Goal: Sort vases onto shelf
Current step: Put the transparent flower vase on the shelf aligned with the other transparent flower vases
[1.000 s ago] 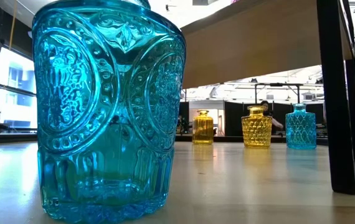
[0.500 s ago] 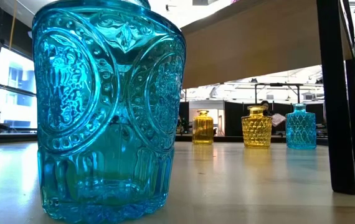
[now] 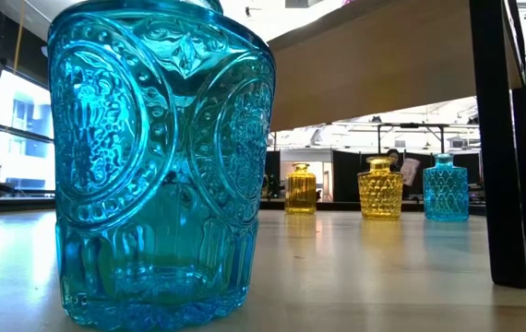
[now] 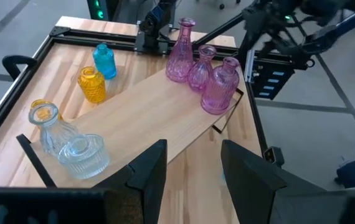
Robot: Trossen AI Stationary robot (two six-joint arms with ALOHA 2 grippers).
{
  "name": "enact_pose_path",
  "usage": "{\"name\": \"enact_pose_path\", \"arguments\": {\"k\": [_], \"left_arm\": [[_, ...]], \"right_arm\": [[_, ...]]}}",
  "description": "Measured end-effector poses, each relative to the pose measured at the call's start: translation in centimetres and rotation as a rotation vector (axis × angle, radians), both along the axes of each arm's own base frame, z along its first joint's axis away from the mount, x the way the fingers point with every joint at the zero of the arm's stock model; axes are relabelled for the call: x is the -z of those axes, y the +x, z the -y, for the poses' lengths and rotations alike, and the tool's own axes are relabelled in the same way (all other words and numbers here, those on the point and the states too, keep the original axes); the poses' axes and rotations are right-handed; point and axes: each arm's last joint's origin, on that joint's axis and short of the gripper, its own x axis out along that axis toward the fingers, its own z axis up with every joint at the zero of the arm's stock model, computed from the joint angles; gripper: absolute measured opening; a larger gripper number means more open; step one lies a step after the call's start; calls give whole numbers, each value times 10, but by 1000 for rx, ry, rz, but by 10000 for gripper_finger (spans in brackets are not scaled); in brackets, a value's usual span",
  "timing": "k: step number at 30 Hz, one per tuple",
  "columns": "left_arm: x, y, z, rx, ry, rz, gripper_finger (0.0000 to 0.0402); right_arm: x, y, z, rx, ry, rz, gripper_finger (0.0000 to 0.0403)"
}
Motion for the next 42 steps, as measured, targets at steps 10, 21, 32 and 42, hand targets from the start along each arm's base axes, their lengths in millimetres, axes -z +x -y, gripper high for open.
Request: {"name": "enact_pose_path", "arguments": {"k": [10,21,32,42], "left_arm": [[0,0,0,-27,-44,-2,145],[0,0,0,-24,-25,1,145],[0,0,0,-28,-32,1,145],[0,0,0,-28,-33,1,145]], "right_arm": [[-4,-45,53,-26,90,106,181],[56,-49,61,41,418,274,181],[56,-46,62,61,394,259,181],[79,-35,57,70,314,229,181]]}}
